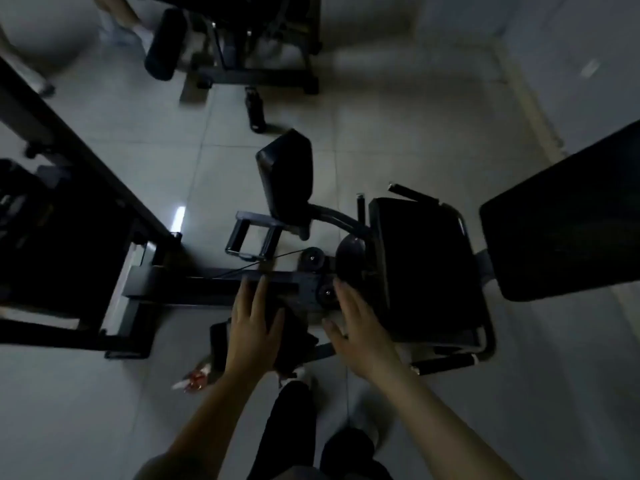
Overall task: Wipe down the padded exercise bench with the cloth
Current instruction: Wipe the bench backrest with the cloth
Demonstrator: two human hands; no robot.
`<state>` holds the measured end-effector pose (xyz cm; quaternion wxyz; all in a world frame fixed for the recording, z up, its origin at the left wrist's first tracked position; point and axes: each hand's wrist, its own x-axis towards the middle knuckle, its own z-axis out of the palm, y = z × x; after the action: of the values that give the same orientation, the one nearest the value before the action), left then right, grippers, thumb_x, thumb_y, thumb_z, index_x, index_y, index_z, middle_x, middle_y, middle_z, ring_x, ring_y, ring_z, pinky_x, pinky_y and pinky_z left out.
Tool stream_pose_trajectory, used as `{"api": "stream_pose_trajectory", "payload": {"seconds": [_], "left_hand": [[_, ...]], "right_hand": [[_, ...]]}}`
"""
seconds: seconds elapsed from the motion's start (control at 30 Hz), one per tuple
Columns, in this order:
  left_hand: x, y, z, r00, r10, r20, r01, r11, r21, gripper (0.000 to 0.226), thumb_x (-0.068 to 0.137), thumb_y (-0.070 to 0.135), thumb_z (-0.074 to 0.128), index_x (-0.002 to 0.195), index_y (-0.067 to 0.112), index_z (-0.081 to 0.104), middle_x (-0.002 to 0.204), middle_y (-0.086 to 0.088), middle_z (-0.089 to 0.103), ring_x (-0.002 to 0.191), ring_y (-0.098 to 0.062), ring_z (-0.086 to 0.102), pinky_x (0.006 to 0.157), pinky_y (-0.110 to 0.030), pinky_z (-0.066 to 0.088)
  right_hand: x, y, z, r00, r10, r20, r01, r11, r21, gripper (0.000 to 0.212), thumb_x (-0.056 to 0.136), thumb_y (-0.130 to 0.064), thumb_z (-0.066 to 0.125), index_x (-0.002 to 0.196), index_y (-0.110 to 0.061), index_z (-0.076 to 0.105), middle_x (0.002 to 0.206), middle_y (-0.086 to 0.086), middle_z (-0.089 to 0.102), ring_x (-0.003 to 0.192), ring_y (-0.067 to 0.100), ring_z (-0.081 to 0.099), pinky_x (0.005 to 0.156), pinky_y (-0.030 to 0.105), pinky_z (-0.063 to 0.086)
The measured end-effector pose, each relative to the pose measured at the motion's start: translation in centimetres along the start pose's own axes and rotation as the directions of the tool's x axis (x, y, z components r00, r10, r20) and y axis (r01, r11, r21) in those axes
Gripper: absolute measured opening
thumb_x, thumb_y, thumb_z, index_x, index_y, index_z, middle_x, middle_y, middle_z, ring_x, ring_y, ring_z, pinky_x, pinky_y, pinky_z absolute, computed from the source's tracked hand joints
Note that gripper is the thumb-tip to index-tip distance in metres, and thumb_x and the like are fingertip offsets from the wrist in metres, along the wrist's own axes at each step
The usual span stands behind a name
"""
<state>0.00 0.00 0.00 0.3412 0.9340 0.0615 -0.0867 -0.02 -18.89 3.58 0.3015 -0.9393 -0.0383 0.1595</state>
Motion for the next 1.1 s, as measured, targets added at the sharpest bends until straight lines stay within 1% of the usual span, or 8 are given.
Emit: {"api": "stream_pose_trajectory", "payload": {"seconds": [0.17,0.3,0.47,0.63,0.77,0.87,0.97,1.1], "left_hand": [[1.7,-3.9,-0.2,0.966,-0.229,0.117,0.234,0.972,-0.030,0.053,0.082,0.013,0.065,0.133,0.012,0.048,0.134,-0.016,0.048,0.115,-0.032,0.052,0.098,-0.040,0.044],[2.3,-4.8,-0.8,0.954,-0.254,0.160,0.258,0.966,-0.007,0.051,0.084,0.019,0.066,0.131,0.010,0.049,0.129,-0.015,0.052,0.112,-0.032,0.054,0.094,-0.036,0.044],[4.2,-5.6,-1.7,0.942,-0.282,0.181,0.274,0.959,0.066,0.037,0.083,0.023,0.067,0.117,0.011,0.060,0.114,-0.012,0.054,0.105,-0.030,0.054,0.087,-0.034,0.043],[4.9,-3.1,-2.4,0.936,-0.071,0.346,0.082,0.996,-0.017,0.011,0.089,0.024,0.058,0.086,0.030,0.050,0.089,0.006,0.058,0.085,-0.012,0.059,0.071,-0.020,0.045],[5.2,0.8,-2.6,0.901,0.200,0.385,-0.149,0.976,-0.157,0.013,0.093,0.017,0.054,0.094,0.026,0.045,0.087,0.017,0.057,0.078,0.004,0.057,0.067,-0.011,0.047],[5.8,4.9,-2.0,0.855,0.348,0.384,-0.275,0.933,-0.234,0.017,0.093,0.022,0.054,0.107,0.015,0.048,0.095,0.004,0.064,0.085,-0.011,0.064,0.074,-0.029,0.053],[6.4,9.9,-0.8,0.838,0.427,0.340,-0.315,0.887,-0.337,0.010,0.092,0.019,0.056,0.097,0.017,0.047,0.088,-0.002,0.065,0.078,-0.011,0.063,0.068,-0.030,0.050],[7.2,16.5,0.9,0.876,0.356,0.325,-0.140,0.833,-0.535,0.009,0.093,0.021,0.054,0.095,0.016,0.046,0.084,-0.003,0.061,0.075,-0.016,0.061,0.068,-0.037,0.050]], "right_hand": [[3.9,-2.7,3.9,0.931,0.118,0.345,-0.216,0.941,0.261,0.061,0.096,-0.037,0.044,0.148,-0.029,0.015,0.154,-0.002,0.022,0.142,0.019,0.024,0.115,0.036,0.026],[5.3,-3.2,6.0,0.900,0.128,0.418,-0.213,0.963,0.164,0.054,0.093,-0.029,0.052,0.143,-0.020,0.032,0.143,0.007,0.044,0.128,0.023,0.044,0.105,0.033,0.038],[5.2,-2.9,8.4,0.918,0.159,0.364,-0.193,0.980,0.058,0.068,0.085,-0.030,0.062,0.143,-0.020,0.029,0.142,0.004,0.041,0.127,0.021,0.043,0.104,0.033,0.039],[5.9,-2.3,7.7,0.920,0.211,0.331,-0.289,0.935,0.207,0.061,0.079,-0.027,0.069,0.132,-0.026,0.040,0.130,-0.001,0.052,0.116,0.017,0.053,0.094,0.027,0.046],[6.0,-1.8,5.0,0.933,0.229,0.276,-0.337,0.824,0.456,0.060,0.088,0.001,0.049,0.124,-0.045,0.038,0.119,-0.008,0.056,0.107,0.006,0.055,0.086,0.013,0.045],[5.7,-0.8,1.9,0.936,0.273,0.221,-0.352,0.711,0.609,0.056,0.091,0.011,0.037,0.113,-0.039,0.046,0.104,-0.014,0.056,0.091,0.002,0.056,0.072,0.008,0.045],[4.3,1.6,-2.1,0.896,0.430,0.108,-0.382,0.624,0.682,0.050,0.088,0.006,0.041,0.099,-0.042,0.051,0.110,0.000,0.061,0.096,0.020,0.061,0.071,0.023,0.049],[1.6,5.0,-7.9,0.769,0.639,-0.024,-0.378,0.485,0.788,0.026,0.090,-0.026,0.057,0.112,-0.033,0.047,0.114,0.003,0.060,0.093,0.013,0.059,0.075,0.025,0.051]]}}
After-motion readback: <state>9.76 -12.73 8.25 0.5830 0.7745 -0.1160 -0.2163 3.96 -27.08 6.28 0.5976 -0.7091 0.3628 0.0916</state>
